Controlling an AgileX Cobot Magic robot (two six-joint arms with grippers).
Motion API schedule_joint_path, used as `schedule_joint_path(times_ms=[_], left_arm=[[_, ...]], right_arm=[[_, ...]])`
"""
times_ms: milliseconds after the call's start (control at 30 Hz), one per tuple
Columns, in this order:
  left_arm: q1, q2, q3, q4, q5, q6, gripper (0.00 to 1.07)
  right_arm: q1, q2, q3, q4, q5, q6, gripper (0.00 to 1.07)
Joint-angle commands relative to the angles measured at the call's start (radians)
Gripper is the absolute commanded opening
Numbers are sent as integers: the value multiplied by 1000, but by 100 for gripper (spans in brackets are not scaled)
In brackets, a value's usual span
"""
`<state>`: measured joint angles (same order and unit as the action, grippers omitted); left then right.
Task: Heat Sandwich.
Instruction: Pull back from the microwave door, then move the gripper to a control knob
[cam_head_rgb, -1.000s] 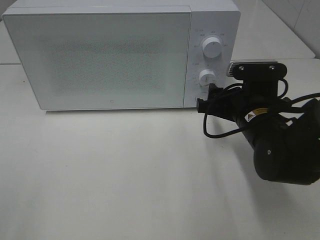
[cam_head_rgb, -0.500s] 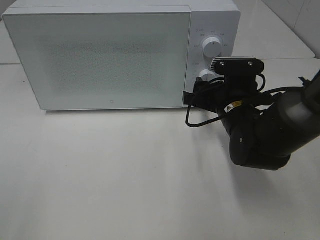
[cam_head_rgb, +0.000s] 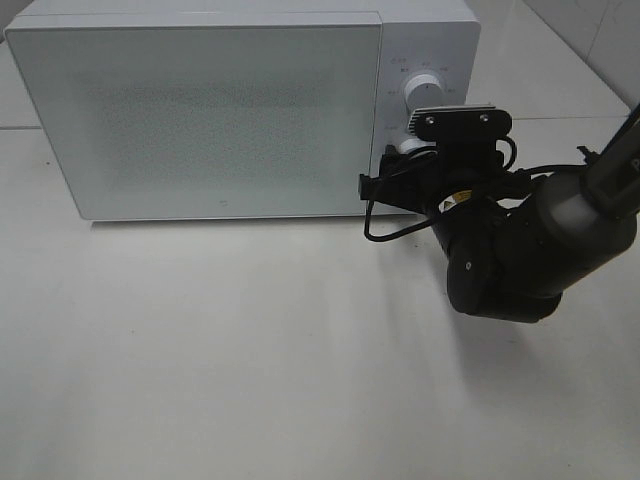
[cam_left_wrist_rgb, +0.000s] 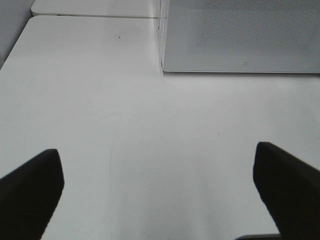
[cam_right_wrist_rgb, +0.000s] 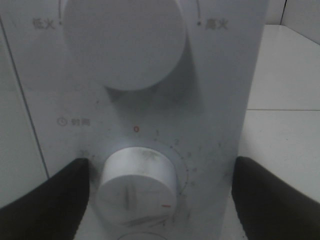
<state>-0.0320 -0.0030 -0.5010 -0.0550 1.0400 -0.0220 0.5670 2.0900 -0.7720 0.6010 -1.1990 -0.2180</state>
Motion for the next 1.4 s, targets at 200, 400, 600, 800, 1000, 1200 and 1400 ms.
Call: schedule_joint_path(times_ms=[200, 400, 600, 800, 1000, 1200, 1400], left_arm=[[1, -27, 4, -9, -8, -5, 98], [1, -27, 4, -9, -8, -5, 98], [1, -27, 4, -9, -8, -5, 98], [1, -27, 4, -9, -8, -5, 98], [1, -27, 4, -9, -8, -5, 98], [1, -27, 4, -9, -8, -5, 98], [1, -27, 4, -9, -8, -5, 98]], right_arm=[[6, -3, -18, -21, -18, -12, 74], [17, -6, -8, -14, -17, -12, 74], [25, -21, 0, -12, -17, -13, 74], [32, -30, 16, 17, -15, -12, 74], [41, -30, 16, 32, -18, -12, 74], [41, -30, 15, 33, -15, -10, 65], [41, -30, 13, 31, 3, -3, 43]])
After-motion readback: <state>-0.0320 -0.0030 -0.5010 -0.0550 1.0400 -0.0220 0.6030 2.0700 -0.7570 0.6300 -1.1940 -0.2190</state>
